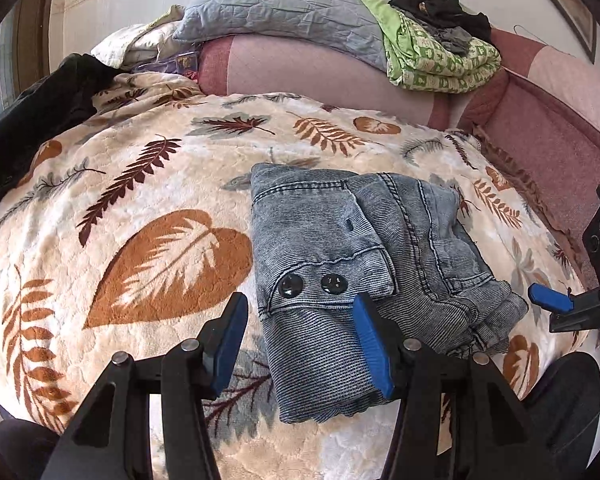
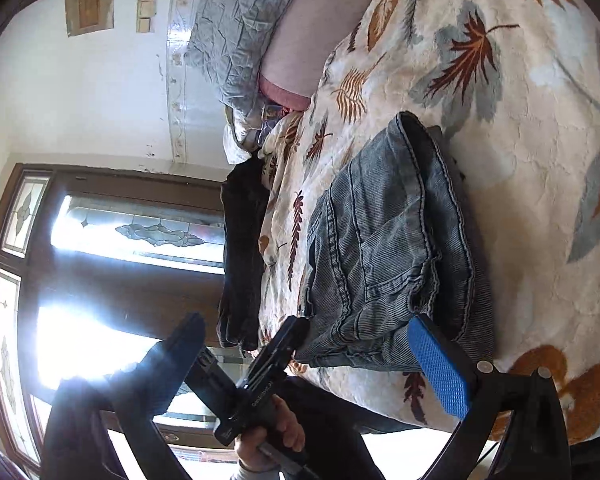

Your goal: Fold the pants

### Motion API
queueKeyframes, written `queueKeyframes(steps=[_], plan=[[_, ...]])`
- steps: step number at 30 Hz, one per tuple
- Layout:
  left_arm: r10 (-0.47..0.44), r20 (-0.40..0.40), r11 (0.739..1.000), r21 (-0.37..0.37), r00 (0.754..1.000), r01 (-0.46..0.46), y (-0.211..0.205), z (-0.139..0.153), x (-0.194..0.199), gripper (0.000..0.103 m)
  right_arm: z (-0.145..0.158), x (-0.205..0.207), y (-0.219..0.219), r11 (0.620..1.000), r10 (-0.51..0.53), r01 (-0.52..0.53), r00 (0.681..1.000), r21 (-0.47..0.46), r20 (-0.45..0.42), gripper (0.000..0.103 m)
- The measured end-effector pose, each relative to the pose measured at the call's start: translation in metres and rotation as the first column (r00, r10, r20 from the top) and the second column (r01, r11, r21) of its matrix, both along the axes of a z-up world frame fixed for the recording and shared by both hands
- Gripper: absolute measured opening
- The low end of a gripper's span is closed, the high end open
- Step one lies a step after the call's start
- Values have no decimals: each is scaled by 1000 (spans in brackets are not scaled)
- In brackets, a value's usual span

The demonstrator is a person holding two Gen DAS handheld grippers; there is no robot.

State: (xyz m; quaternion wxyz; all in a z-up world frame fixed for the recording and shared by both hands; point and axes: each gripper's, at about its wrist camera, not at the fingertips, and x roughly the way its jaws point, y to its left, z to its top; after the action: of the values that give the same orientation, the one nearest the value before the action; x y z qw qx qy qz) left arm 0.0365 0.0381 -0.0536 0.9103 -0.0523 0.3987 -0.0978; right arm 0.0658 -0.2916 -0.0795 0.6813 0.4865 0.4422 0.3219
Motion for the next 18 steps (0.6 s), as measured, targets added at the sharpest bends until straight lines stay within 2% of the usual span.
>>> queueKeyframes(steps=[2, 3, 4, 5, 6, 7, 10, 12, 15, 17, 18], plan=[[-3, -6, 1000, -7, 1000, 3, 0, -1, 1, 56, -4, 0, 6, 1000, -2, 3, 1000, 2, -3, 102], [-7, -8, 1000, -14, 1000, 7, 0, -2, 2, 56, -11, 1, 8, 999, -13, 12, 1000, -36, -17, 102], [-11, -15, 1000, -20, 1000, 10, 0, -3, 4, 56, -24, 4, 9, 995, -20, 15, 998, -104, -54, 102], [-14, -22, 1000, -24, 1000, 14, 1, -3, 5, 56, -43, 4, 8, 987, -43, 20, 989, -160, -141, 101], [-15, -24, 1000, -22, 1000, 15, 1, -3, 5, 56, -57, -1, 4, 992, -70, 51, 983, -114, -169, 91], [-18, -19, 1000, -20, 1000, 18, 1, -2, 5, 57, -59, -7, 0, 994, -86, 75, 986, -81, -142, 90], [-20, -11, 1000, -15, 1000, 20, 1, -2, 4, 57, -47, -9, -4, 995, -71, 60, 988, -85, -137, 91], [-18, -6, 1000, -21, 1000, 18, 1, -1, 4, 57, -28, -7, -2, 992, -63, 51, 994, -118, -95, 91], [-7, 6, 999, -36, 1000, 7, 4, 3, 3, 57, -2, -1, 7, 995, -40, 36, 998, -95, -45, 91], [6, 21, 999, -51, 1000, -5, 8, 6, 1, 57, -1, 6, 18, 997, -21, 16, 998, -81, -58, 91], [15, 30, 998, -59, 999, -13, 11, 9, 0, 57, -7, 10, 23, 996, -13, 5, 996, -86, -93, 91]])
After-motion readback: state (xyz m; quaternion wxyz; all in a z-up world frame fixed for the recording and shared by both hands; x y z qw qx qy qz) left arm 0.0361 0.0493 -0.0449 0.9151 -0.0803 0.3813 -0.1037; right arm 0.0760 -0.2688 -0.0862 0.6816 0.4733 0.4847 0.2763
